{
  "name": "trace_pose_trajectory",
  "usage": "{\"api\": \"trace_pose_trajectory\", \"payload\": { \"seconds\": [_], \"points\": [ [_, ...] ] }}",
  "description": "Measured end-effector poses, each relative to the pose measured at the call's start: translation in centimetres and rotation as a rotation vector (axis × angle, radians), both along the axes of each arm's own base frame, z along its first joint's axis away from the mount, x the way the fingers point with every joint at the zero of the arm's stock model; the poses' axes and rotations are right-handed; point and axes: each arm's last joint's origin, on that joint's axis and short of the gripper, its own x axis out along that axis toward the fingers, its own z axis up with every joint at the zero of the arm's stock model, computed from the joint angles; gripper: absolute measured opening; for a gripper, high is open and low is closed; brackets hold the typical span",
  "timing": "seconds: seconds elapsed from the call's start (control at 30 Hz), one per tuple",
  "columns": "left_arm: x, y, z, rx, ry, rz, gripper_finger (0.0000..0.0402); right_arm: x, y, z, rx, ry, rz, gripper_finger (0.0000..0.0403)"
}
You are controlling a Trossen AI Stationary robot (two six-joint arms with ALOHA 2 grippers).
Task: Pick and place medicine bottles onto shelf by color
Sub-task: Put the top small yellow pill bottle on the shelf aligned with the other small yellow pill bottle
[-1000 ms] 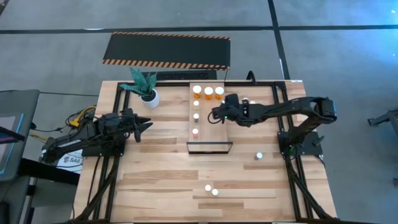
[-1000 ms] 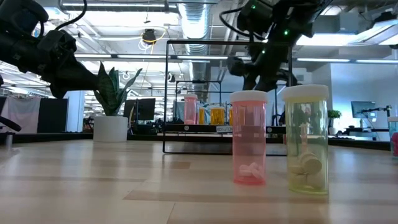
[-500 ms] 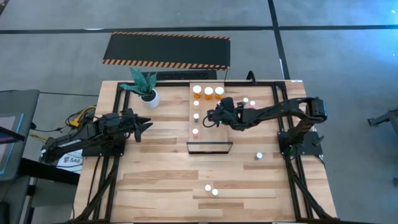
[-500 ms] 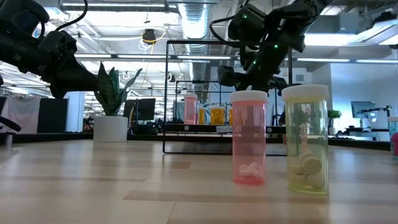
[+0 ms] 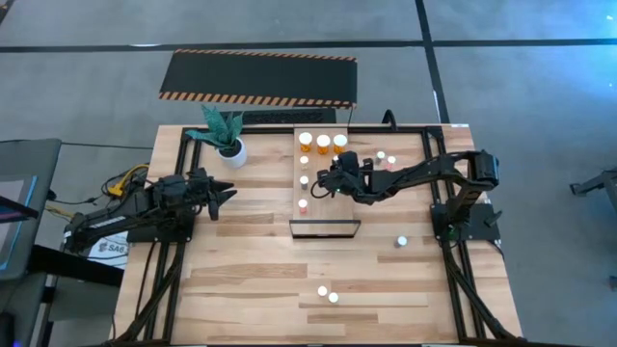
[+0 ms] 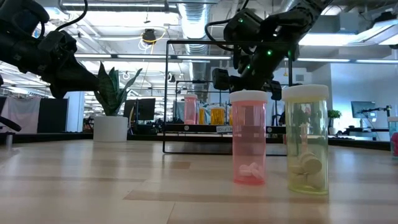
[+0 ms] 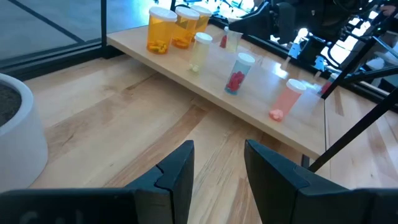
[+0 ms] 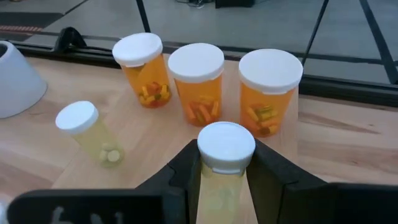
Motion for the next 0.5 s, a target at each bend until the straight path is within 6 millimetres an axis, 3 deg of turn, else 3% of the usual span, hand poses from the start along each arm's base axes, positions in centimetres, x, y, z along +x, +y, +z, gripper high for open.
{"api": "trace_pose_trajectory", "payload": {
  "seconds": [0.5],
  "points": [
    [0.0, 0.0, 0.0, 0.0, 0.0, 0.0, 0.0128, 0.2, 1.3, 0.0, 0.004, 0.001, 0.041, 0.0121]
  ]
}}
